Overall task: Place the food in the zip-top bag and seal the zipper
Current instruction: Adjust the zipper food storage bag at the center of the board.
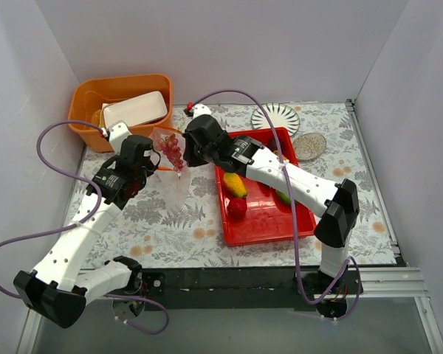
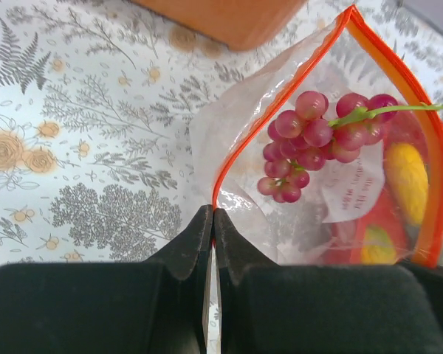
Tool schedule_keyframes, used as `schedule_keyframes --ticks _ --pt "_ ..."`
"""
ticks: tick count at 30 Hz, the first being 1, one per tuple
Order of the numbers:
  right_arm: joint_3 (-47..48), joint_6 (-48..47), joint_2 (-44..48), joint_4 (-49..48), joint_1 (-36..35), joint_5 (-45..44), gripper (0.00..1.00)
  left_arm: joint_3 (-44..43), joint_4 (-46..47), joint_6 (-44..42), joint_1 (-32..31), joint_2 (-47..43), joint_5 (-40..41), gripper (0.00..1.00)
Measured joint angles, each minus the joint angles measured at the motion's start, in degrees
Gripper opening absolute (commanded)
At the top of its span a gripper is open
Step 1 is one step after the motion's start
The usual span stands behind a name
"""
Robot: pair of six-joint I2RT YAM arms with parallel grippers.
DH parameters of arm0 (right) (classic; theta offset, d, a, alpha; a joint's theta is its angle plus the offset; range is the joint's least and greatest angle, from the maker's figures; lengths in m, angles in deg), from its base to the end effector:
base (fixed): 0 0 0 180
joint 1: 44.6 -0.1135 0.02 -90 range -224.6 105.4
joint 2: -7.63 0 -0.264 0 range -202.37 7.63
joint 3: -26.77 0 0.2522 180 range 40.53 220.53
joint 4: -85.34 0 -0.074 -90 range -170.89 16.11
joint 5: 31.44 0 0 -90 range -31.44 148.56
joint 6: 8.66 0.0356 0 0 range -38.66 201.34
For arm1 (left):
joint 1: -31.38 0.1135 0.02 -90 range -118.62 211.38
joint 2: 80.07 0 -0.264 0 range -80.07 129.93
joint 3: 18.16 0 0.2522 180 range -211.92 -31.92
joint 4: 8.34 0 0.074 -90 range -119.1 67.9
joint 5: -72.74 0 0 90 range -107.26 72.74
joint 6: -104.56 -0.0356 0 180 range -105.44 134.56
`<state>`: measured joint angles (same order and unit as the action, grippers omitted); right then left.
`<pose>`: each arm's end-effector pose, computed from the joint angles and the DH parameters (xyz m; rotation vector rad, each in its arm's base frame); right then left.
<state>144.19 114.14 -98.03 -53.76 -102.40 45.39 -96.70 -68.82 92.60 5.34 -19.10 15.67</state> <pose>0.2376 0.3621 0.3662 -0.3219 2.1235 0.7207 0.1957 -0.0741 0.3497 -1.2097 1.8389 -0.3531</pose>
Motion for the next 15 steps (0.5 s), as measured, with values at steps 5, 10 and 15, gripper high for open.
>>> schedule_keyframes --ticks 5,10,15 --pt "4.55 -5.70 -1.55 8.09 -0.37 -5.25 0.01 -1.51 1.42 -0.04 1.46 -0.87 1.18 0.00" --pt "-3.72 -5.51 -1.70 6.40 -0.81 -6.25 0.02 -1.46 1.81 0.33 1.31 -0.87 -1.90 0.00" --pt "-7.65 -3.85 -0.44 2.60 -1.55 -6.16 0.05 -1.81 1.07 -0.72 1.29 -0.87 -2.38 0.00"
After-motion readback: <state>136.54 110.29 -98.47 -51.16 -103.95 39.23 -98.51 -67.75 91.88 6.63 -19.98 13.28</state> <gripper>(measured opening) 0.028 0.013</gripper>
